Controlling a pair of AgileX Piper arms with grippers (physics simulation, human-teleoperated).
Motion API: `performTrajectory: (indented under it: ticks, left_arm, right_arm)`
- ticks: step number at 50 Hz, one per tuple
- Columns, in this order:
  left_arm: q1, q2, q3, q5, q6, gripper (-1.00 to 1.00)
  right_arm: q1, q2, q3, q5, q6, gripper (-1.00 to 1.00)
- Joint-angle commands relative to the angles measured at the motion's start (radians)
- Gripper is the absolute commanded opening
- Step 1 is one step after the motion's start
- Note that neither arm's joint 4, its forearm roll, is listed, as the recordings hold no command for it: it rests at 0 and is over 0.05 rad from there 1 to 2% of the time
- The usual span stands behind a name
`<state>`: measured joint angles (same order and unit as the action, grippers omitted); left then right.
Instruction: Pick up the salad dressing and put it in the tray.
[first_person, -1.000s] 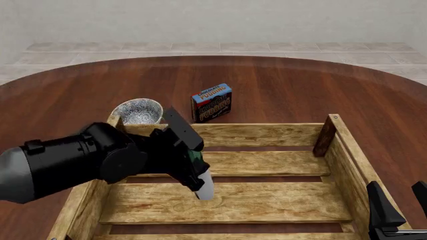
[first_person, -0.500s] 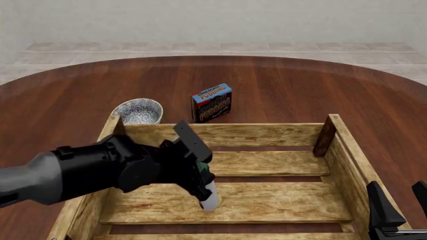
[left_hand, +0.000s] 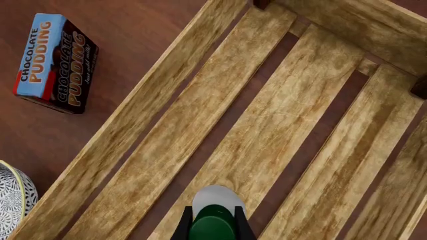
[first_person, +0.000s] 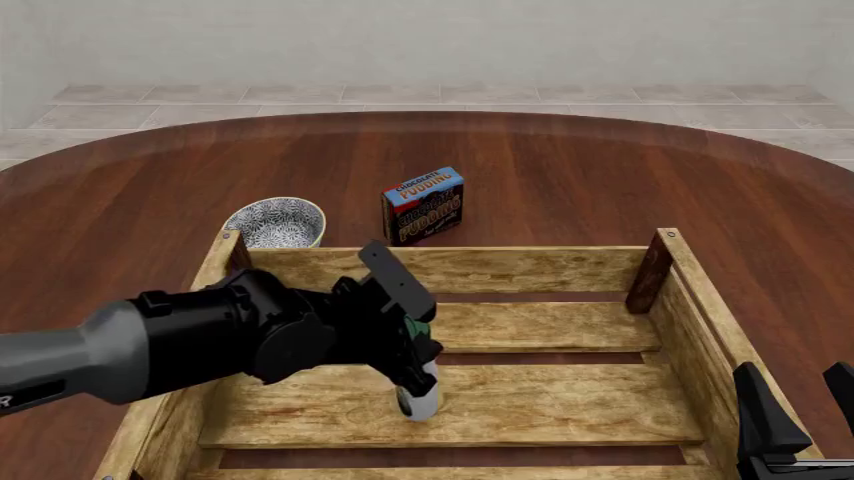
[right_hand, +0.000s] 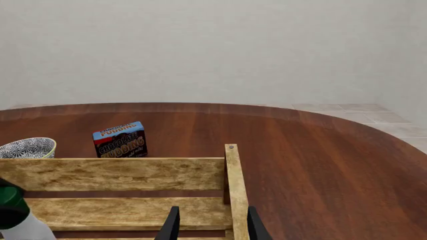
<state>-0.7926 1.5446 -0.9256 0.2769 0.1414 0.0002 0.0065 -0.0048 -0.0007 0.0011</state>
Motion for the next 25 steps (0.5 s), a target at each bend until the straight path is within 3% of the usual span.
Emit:
performTrajectory:
  ticks: [1,2,25]
  left_arm:
    - [0.0,0.04,0.036,0.007,0.018,-1.0]
    - [0.0,0.041,0.035,0.007,0.019,1.0]
    - [0.029,-0.009,0.015,0.031,0.046,1.0]
  right_arm:
    - [0.0,0.0,0.0,0.0,0.0,1.0]
    - [0.0,0.0,0.0,0.0,0.0,1.0]
    - [0.0,0.0,0.0,0.0,0.0,1.0]
